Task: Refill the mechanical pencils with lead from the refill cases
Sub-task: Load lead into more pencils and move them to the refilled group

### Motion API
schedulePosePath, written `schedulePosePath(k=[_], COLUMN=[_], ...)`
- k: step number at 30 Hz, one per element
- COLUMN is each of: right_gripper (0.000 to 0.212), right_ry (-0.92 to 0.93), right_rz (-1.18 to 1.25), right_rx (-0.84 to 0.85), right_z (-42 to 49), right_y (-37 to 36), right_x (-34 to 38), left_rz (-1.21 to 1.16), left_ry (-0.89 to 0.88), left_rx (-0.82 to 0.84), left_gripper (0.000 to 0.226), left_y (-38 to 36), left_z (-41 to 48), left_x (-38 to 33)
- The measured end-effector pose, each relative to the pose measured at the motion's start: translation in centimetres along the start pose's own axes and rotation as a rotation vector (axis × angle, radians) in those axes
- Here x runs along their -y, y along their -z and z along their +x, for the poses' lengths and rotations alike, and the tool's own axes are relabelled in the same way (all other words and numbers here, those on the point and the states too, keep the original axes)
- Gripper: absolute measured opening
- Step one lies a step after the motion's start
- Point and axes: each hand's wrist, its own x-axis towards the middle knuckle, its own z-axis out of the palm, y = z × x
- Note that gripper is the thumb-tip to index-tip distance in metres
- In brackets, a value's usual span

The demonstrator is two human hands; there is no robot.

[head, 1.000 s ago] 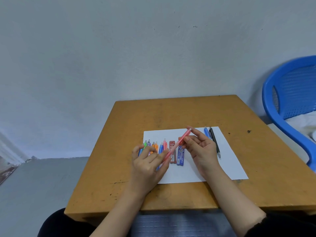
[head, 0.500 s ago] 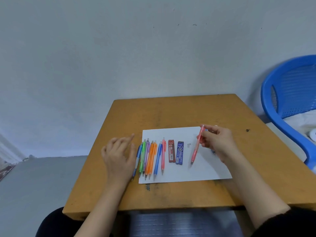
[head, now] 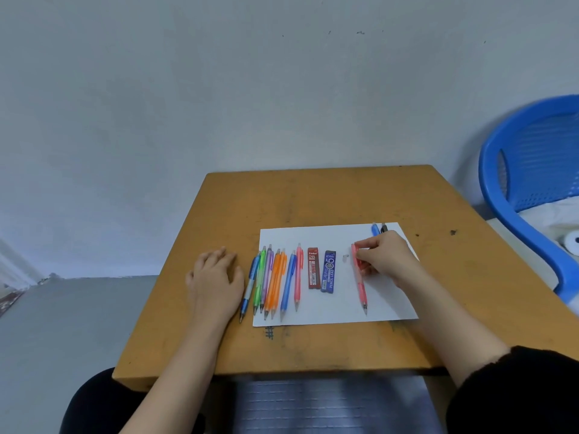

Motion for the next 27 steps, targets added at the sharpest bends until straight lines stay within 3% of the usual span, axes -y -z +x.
schedulePosePath(k=[22,27], right_gripper=[0.021,0.025], right_ry=[0.103,0.335], right_rz=[-0.181,-0.235], right_rx=[-0.125,-0.034], right_z=[-0.2,-1.2], right_y=[-1.0,-0.8], right_x=[-0.1,1.5], left_rz=[0.057,0.055], left_ry=[-0.012,-0.010], left_rx=[0.066,0.066], left_gripper=[0.044,0.044], left_y=[-0.1,-0.1], left_z=[-0.1,-0.1], left_x=[-0.2,-0.2])
